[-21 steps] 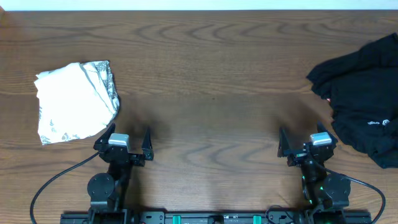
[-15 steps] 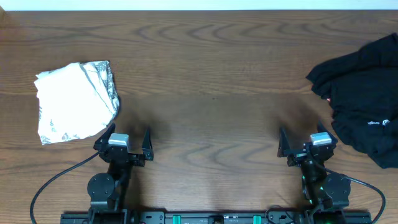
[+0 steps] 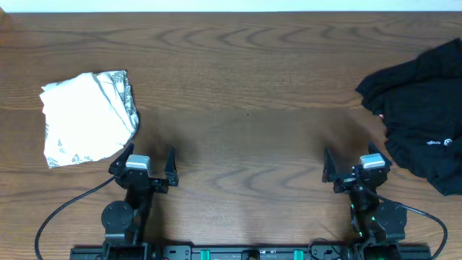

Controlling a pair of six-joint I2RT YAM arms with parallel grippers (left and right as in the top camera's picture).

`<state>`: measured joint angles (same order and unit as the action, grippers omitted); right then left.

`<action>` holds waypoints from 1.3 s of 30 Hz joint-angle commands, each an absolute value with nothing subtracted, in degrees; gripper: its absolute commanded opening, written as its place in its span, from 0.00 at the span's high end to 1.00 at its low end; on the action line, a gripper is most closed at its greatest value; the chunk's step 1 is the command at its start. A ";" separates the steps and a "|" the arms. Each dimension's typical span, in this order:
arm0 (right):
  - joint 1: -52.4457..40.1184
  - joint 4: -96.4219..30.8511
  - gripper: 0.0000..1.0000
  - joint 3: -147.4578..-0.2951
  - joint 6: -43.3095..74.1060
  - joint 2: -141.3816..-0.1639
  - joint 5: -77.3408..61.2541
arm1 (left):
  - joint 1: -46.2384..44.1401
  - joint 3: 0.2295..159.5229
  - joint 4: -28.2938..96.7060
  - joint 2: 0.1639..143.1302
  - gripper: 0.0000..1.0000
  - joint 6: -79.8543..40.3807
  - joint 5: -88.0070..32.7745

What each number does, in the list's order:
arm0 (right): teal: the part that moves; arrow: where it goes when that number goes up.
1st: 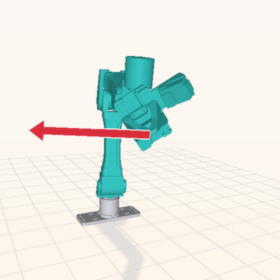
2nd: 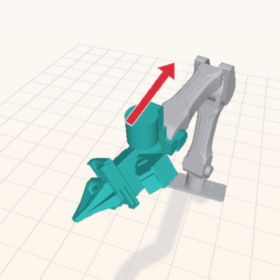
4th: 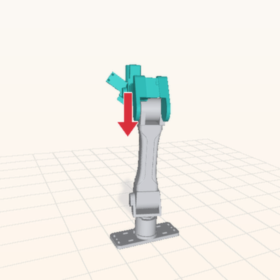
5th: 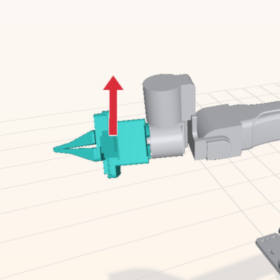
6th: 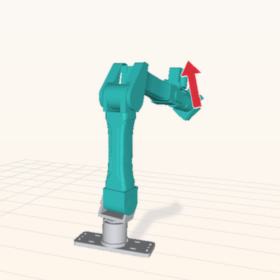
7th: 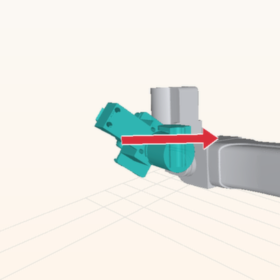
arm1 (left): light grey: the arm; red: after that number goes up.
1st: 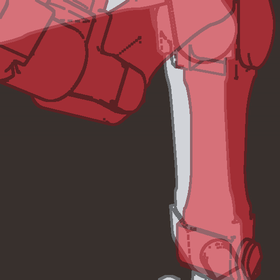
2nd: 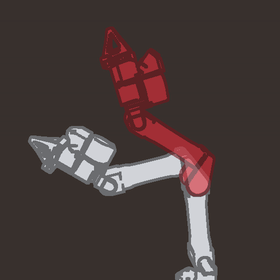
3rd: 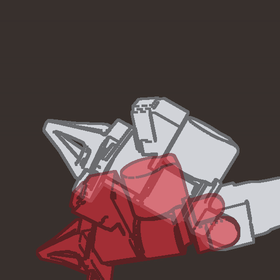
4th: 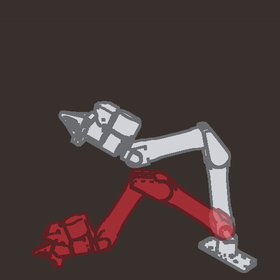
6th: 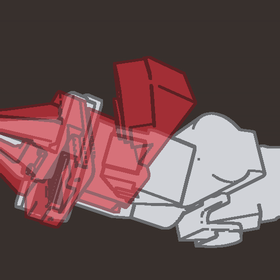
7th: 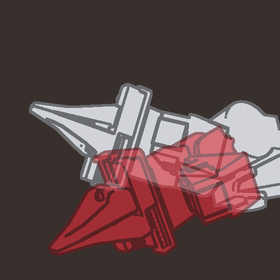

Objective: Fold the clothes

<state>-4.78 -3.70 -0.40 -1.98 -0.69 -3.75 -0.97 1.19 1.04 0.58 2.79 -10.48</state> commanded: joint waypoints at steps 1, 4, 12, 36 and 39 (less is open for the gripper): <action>-4.19 -4.03 0.01 -0.32 -2.63 -0.38 -3.20 | -1.06 0.25 2.98 0.23 0.02 2.26 -11.09; -4.19 -4.03 0.01 -0.32 -2.63 -0.38 -3.20 | -1.06 0.25 2.96 0.23 0.02 2.26 -11.09; -4.19 -4.03 0.01 -0.32 -2.63 -0.38 -3.20 | -1.06 0.25 2.98 0.23 0.02 2.26 -11.09; -4.19 -3.99 0.01 -0.32 -1.30 -0.38 -3.68 | -1.06 0.25 2.96 0.23 0.02 1.74 -11.20; -4.19 -3.97 0.01 -0.32 1.89 -0.38 -3.86 | -1.06 0.25 2.96 0.23 0.02 -2.85 -11.29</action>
<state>-4.78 -3.70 -0.40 -0.95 -0.69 -3.79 -0.97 1.19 1.02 0.58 1.34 -10.50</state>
